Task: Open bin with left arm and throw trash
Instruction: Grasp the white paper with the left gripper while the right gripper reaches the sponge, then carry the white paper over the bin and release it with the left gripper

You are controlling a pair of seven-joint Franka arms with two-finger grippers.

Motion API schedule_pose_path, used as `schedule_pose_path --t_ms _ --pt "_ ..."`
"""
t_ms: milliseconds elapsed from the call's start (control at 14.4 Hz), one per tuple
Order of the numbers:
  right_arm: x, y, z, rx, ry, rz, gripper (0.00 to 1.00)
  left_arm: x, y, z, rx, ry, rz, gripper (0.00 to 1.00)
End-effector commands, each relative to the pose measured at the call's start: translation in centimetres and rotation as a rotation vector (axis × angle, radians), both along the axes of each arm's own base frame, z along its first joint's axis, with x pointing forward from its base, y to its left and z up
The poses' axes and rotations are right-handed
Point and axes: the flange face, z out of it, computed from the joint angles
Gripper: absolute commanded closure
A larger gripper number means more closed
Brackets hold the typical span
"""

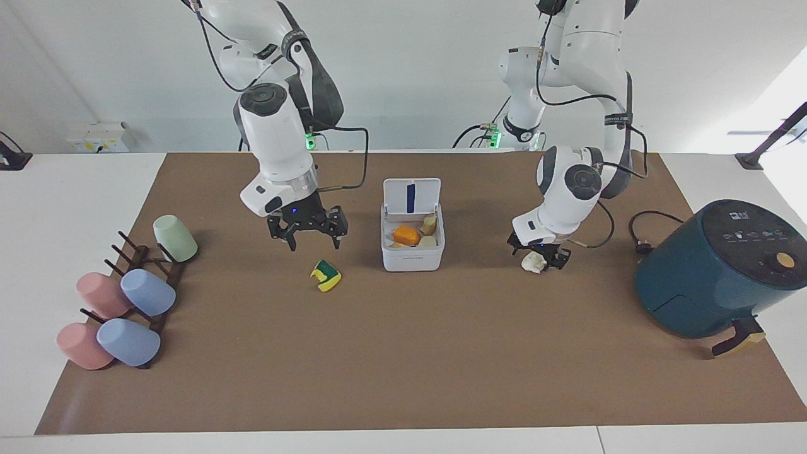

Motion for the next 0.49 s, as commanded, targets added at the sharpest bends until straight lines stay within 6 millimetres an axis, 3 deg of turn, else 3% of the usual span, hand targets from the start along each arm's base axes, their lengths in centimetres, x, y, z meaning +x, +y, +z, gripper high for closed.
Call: schedule_pose_path --t_ms 0,139,417 --pt "0.1 -0.4 -0.6 -0.020 0.021 0.014 0.00 0.3 1.8 1.4 0.010 -0.032 0.006 1.00" --pt "-0.2 -0.8 -1.8 -0.023 0.034 0.012 0.00 1.3 2.5 2.7 0.008 -0.041 0.034 1.00" --pt "-0.8 -2.0 -5.4 -0.028 0.060 0.045 0.00 5.2 0.9 9.8 -0.011 -0.011 0.165 1.00"
